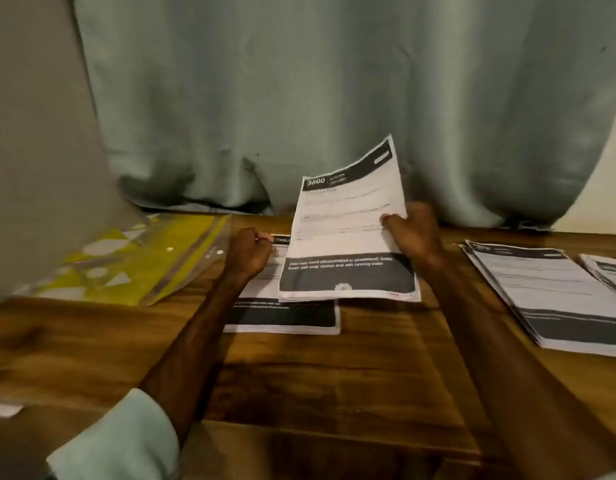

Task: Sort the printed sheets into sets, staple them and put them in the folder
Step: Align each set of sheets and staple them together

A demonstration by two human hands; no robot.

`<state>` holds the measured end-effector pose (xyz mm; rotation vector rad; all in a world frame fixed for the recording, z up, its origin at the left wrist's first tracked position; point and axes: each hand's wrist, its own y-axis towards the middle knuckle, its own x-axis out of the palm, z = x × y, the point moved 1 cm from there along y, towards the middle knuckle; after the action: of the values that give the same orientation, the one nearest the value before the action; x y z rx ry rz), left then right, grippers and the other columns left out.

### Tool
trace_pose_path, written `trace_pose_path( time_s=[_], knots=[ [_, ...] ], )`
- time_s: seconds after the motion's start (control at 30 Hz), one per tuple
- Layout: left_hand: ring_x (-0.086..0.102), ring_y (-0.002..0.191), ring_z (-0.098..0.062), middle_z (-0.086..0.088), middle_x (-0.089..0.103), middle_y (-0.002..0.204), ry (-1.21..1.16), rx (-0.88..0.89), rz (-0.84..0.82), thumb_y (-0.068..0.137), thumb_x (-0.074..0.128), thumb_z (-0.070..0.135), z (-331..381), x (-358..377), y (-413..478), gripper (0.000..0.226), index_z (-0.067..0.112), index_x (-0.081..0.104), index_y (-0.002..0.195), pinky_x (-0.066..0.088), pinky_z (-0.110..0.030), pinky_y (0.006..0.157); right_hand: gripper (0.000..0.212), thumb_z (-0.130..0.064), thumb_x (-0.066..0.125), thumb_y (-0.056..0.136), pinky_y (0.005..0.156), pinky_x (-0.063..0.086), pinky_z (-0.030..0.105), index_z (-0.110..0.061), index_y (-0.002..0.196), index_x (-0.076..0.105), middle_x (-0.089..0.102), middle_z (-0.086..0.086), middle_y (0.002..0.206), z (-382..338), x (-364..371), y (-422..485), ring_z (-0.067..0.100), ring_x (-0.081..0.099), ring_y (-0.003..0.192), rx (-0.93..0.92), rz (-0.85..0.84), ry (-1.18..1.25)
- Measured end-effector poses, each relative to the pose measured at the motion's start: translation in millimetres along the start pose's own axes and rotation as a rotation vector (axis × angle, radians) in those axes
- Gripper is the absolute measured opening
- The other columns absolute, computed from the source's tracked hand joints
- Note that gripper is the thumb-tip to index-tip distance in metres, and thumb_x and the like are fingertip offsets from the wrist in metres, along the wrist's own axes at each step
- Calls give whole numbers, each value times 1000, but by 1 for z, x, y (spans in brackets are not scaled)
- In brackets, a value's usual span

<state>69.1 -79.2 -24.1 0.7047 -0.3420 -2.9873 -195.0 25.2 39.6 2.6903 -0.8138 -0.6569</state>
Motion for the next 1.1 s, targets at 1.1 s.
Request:
trace_pose_path(
  time_s=[1.1],
  knots=[
    [67,106,-26,-10,72,116,496,-67,59,75,90,16,-43,-55,3,37,11,73,108,53,-34,88,34,-24,87,78,74,59,34,-10,105,74,76,6,104,62,118,-21,17,70,86,-29,-170,-291]
  ],
)
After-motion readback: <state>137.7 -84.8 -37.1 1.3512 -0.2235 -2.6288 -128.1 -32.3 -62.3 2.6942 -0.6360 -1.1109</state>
